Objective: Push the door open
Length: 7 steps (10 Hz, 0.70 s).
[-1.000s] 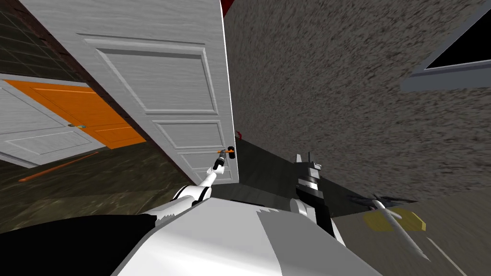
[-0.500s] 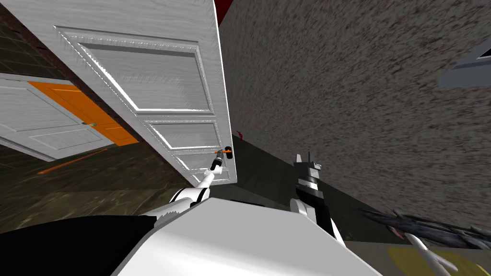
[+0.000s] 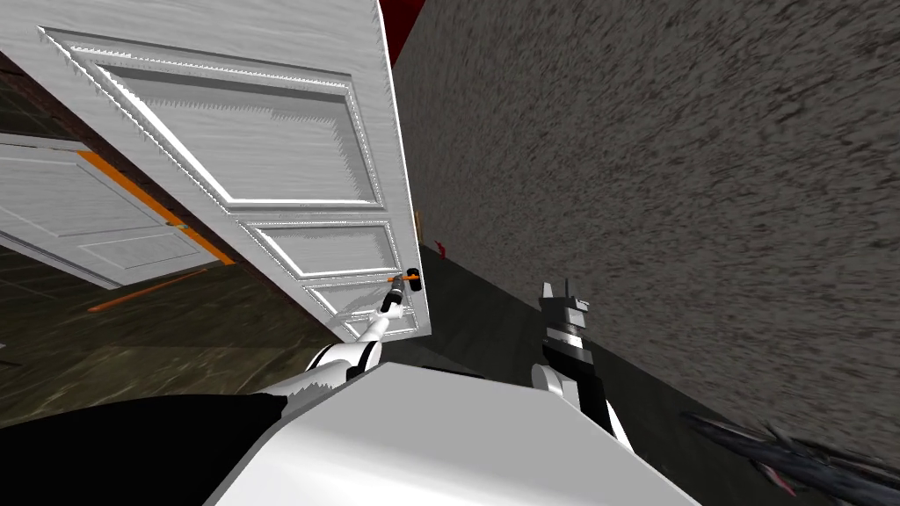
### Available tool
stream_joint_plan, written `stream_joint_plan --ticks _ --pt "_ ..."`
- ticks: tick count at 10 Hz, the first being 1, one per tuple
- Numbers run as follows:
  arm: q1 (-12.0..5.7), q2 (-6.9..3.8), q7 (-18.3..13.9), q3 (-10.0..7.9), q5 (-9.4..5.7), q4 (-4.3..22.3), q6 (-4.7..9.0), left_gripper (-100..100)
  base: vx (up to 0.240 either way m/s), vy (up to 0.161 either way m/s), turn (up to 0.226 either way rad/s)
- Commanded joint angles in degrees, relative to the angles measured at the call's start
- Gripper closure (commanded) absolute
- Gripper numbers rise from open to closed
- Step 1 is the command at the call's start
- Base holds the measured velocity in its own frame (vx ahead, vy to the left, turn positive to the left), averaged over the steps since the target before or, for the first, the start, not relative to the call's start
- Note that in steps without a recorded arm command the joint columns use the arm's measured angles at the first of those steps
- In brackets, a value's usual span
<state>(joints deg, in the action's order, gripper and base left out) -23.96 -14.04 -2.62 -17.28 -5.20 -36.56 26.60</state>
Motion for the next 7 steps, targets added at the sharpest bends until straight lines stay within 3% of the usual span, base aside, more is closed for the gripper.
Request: stream_joint_plan --ticks 1,6,7 --pt "0.26 -0.34 0.47 -1.07 -0.31 -0.62 -0.3 100 0.176 -0.121 0.075" --pt "0.79 -1.08 0.95 -2.66 -0.8 -0.3 -0.36 100 0.168 -0.069 0.054" --pt "0.85 -1.64 1.31 -3.76 -1.17 -0.12 -0.14 100 0.138 -0.021 0.06"
